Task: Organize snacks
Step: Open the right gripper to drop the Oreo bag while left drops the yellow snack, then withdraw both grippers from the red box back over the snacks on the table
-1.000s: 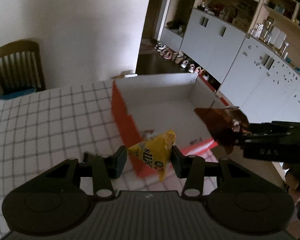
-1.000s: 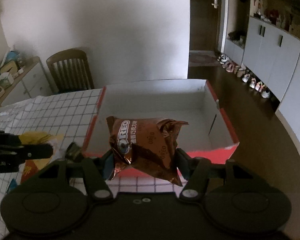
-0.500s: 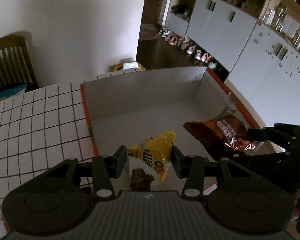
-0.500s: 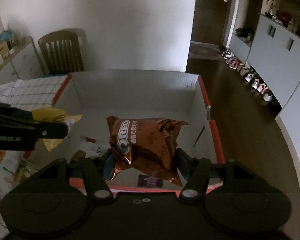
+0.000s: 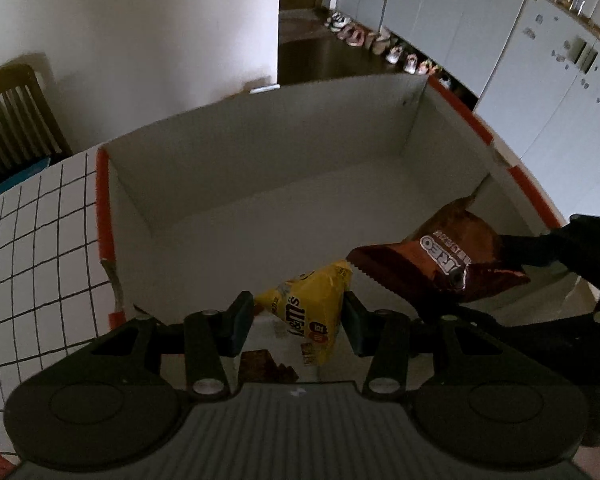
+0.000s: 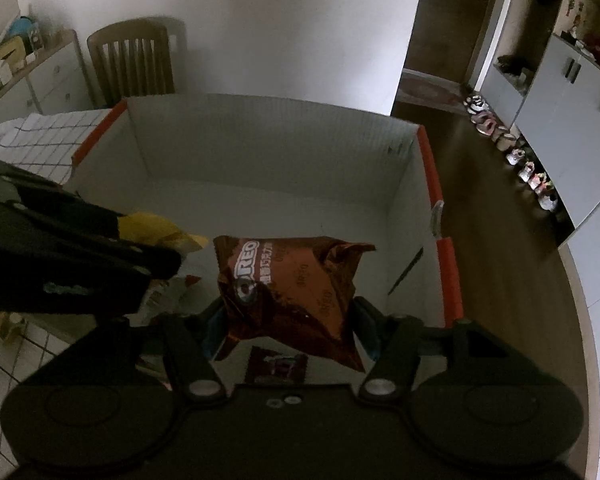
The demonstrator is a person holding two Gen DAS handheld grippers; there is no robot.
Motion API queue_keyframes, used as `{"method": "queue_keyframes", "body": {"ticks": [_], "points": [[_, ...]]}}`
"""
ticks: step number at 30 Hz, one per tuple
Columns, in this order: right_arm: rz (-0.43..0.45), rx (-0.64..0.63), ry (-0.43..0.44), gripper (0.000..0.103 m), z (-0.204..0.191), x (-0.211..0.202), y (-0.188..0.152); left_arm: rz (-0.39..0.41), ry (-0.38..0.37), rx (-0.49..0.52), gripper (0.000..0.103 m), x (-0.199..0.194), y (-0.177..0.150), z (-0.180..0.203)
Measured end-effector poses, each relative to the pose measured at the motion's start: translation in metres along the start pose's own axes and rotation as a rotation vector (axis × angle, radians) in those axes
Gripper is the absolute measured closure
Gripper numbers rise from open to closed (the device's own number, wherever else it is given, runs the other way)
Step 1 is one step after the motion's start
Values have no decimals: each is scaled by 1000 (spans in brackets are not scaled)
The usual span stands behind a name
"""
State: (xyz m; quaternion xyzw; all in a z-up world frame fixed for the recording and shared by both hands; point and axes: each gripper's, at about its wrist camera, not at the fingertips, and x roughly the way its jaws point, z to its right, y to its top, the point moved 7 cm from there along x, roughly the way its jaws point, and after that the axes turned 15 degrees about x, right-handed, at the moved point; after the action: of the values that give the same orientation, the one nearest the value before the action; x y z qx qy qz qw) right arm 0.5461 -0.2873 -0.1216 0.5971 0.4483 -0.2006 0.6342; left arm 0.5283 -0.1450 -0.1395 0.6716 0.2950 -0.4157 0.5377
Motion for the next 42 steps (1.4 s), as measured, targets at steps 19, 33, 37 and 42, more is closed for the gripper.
{"method": "queue_keyframes", "body": {"ticks": [19, 33, 37, 42], "points": [[46, -42, 39, 9, -4, -30, 2, 37, -8, -63, 34, -33, -7, -6], [120, -34, 62, 5, -30, -84, 1, 156, -7, -42, 34, -104, -27, -16], [149, -31, 69, 4, -43, -102, -1, 194, -25, -48, 34, -129, -40, -23], [176, -24, 78, 2, -63, -126, -9, 235, -42, -37, 33, -159, -60, -31]]}}
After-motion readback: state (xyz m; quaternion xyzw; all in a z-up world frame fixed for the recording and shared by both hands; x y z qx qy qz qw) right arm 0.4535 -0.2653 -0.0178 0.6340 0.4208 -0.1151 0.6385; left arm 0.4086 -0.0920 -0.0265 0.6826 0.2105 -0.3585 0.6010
